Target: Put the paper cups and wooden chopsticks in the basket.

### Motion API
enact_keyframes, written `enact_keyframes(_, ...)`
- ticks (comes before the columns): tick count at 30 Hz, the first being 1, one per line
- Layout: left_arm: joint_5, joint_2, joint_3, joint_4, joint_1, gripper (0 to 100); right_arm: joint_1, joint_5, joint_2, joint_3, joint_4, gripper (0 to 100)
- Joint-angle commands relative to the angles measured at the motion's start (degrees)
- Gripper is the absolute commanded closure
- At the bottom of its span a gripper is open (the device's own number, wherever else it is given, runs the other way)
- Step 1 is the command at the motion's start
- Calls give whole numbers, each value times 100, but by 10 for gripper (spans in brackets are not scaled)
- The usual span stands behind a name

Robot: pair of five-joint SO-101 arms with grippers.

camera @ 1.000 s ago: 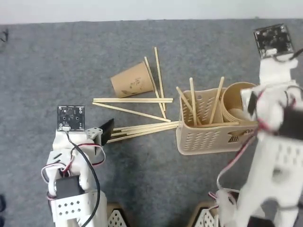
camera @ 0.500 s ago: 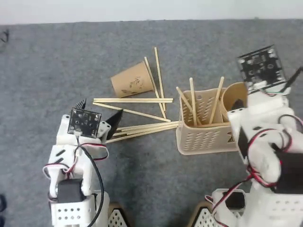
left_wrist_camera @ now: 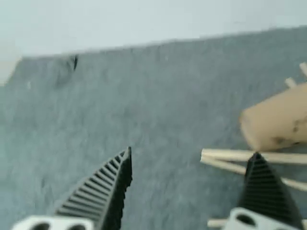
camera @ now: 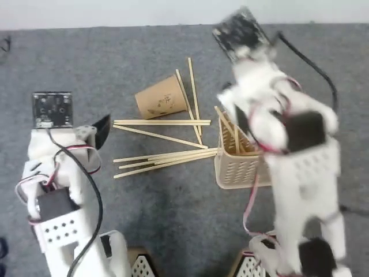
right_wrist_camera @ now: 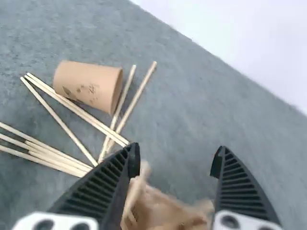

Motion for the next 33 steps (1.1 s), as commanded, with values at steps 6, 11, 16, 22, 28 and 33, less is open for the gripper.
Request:
enact_keyframes(6,255,53,1622,-703,-413,648,-690,-53,1358,-985,-479,747)
enact_keyframes(11,299,53,1692,-835,-413,648,-1262,-26,2035,-721,-1270,747)
enact_keyframes(16,273,53,1780,-738,-422,648,-1253,-26,3099,-712,-2000,747)
enact_keyframes(22,273,53,1798,-765,-387,648,-1288,-62,4075,-721,-2352,747)
enact_keyframes(28,273,62,1859,-782,-378,648,-1138,-62,4453,-853,-2633,747)
enact_keyframes(33,273,62,1859,-782,-378,648,-927,-62,4673,-1116,-2747,747)
